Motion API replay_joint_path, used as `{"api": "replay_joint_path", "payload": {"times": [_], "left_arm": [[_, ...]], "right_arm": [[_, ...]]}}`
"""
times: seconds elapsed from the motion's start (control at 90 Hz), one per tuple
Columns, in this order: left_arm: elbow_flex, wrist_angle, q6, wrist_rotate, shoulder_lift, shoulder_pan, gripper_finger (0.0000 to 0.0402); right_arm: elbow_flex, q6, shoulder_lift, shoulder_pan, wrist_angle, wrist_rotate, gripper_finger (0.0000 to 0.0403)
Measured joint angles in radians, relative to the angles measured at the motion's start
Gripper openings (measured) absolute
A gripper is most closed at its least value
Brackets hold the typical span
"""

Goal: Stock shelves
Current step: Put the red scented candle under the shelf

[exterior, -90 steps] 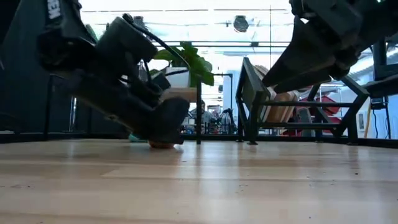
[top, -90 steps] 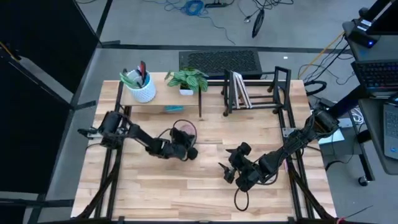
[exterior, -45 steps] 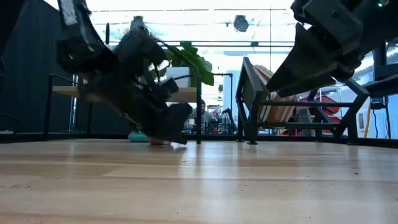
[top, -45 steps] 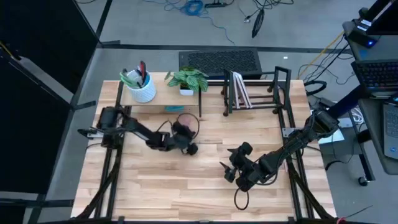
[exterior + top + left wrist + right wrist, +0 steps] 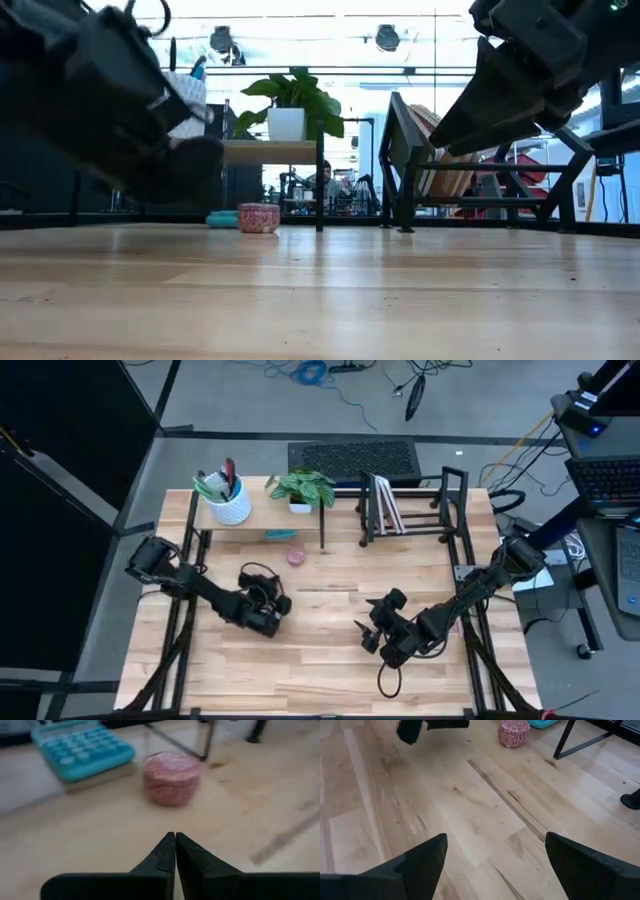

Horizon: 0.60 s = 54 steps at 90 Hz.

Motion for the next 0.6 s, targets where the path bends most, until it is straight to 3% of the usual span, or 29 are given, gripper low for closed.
{"api": "replay_joint_path", "payload": {"times": [0.089, 0.289, 0.6], "left_arm": [[-0.007, 0.088, 0.039, 0.0, 0.02, 0.048, 0.0], [-0.005, 0.438, 0.434, 0.074, 0.075, 0.134, 0.0], [-0.005, 0.546, 0.577, 0.16, 0.131, 0.29, 0.0]], "right_arm": [[0.0, 0.008, 0.0, 0.001, 0.0, -0.001, 0.032], [0.0, 0.022, 0.0, 0.002, 0.0, 0.001, 0.032], [0.0, 0.018, 0.0, 0.002, -0.001, 0.001, 0.032]]}}
